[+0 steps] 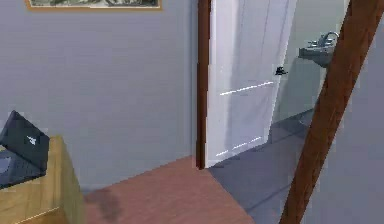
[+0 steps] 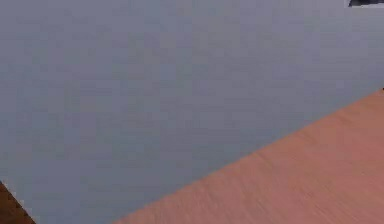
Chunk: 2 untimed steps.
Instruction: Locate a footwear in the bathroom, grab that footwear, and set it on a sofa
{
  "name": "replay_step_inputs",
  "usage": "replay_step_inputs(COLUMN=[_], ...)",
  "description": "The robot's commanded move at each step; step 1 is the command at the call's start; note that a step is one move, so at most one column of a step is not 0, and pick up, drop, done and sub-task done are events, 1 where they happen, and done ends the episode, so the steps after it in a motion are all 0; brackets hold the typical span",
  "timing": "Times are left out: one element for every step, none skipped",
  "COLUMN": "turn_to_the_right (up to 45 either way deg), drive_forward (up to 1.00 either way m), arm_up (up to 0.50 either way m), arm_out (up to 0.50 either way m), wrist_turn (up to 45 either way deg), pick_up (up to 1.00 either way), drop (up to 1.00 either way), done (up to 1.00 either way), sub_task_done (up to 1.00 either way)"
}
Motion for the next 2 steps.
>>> replay_step_inputs(turn_to_the_right=[0.0,45.0], drive_forward=[0.85,0.0], arm_up=[0.0,0.0], arm_out=[0.0,0.0], wrist_turn=[0.0,0.0], pick_up=[0.0,0.0], drop=[0.0,0.0], done=[0.0,0.0], sub_task_done=[0.0,0.0])
